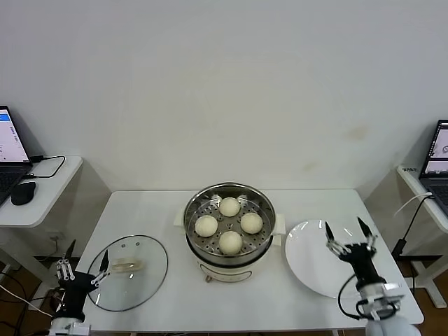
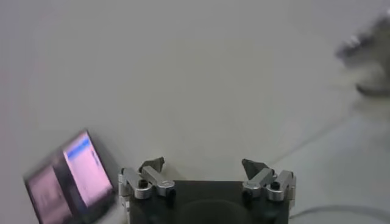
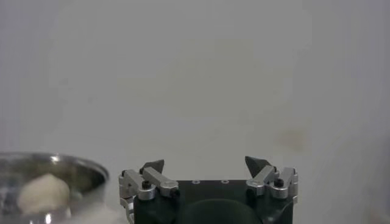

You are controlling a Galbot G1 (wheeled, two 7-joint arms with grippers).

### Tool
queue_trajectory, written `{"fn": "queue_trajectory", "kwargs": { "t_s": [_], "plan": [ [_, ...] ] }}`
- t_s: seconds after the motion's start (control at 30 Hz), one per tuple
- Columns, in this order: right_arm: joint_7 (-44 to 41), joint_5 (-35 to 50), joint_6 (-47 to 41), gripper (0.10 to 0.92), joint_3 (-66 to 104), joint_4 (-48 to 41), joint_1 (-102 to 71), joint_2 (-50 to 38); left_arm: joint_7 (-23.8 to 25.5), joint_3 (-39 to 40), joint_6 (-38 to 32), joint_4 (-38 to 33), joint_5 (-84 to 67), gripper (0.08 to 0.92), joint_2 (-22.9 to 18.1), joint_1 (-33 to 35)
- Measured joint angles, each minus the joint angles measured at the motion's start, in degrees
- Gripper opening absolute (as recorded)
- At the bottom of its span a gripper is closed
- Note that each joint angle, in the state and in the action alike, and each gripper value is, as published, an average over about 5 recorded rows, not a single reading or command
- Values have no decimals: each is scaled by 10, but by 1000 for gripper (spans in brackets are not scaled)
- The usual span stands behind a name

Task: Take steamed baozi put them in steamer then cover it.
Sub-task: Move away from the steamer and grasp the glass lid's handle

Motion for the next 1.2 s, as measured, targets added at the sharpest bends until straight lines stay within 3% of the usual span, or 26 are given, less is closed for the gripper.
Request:
{"fn": "queue_trajectory", "kwargs": {
  "t_s": [0.47,1.2],
  "plan": [
    [38,-26,28,823,45,-23,-51,55,-19,10,-38,82,284,823,36,7],
    [46,-56,38,823,54,-37,-76,91,-3,97,-29,200,332,823,70,-152]
  ]
}}
